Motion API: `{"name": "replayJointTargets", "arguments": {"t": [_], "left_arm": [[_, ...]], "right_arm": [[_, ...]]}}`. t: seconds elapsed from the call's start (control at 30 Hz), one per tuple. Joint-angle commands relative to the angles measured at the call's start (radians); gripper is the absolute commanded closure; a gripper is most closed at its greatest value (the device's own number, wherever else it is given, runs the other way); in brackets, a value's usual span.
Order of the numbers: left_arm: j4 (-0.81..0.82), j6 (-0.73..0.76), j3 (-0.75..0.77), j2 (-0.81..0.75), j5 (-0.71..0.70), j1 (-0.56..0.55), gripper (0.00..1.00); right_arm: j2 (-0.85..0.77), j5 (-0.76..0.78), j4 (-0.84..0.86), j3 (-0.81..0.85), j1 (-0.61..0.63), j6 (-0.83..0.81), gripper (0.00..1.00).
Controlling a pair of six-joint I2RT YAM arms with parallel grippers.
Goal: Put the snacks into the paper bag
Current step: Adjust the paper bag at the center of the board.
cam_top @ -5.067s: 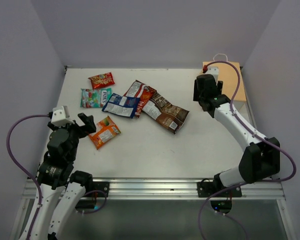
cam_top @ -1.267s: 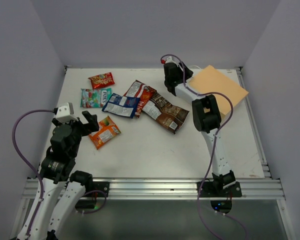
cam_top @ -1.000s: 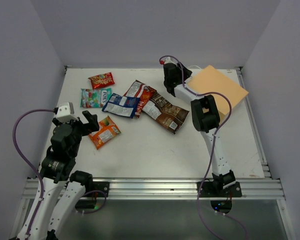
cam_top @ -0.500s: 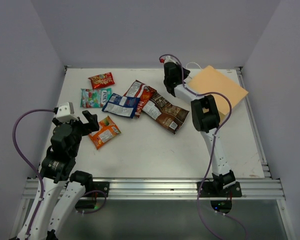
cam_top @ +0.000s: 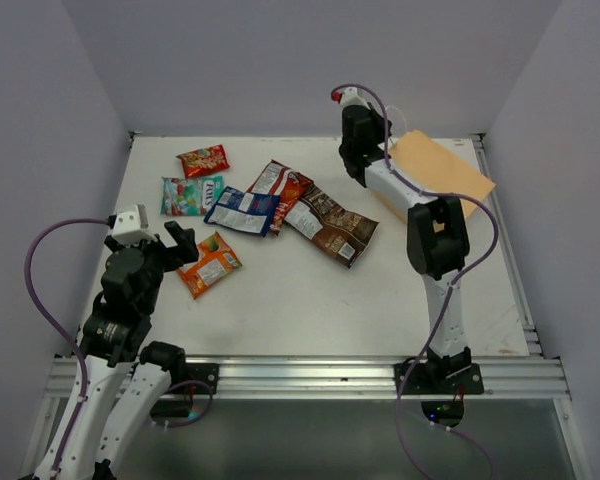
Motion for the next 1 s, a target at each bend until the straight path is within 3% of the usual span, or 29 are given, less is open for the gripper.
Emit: {"name": "replayJointTargets", "arguments": {"t": [0.0, 0.3, 0.57, 0.7, 0.97], "left_arm": [[0.046, 0.022, -0.001, -0.008, 0.006, 0.004, 0.0], [0.048, 0.02, -0.004, -0.016, 0.014, 0.006, 0.0], [0.048, 0.019, -0.007, -0.013, 0.026, 0.012, 0.0], [0.051, 0.017, -0.009, -0.012, 0.035, 0.012, 0.0], [0.048, 0.014, -0.007, -0.012, 0.041, 0.016, 0.0]], "right_arm": [[-0.148, -0.028, 0.056, -0.031, 0.002, 0.062, 1.0], [-0.363, -0.045, 0.059, -0.198, 0.003, 0.173, 1.0], [-0.631, -0.097, -0.013, -0.443, 0.002, 0.476, 1.0], [-0.766, -0.168, -0.075, -0.564, 0.002, 0.619, 1.0], [-0.941, -0.329, -0.196, -0.615, 0.0, 0.733, 1.0]]}}
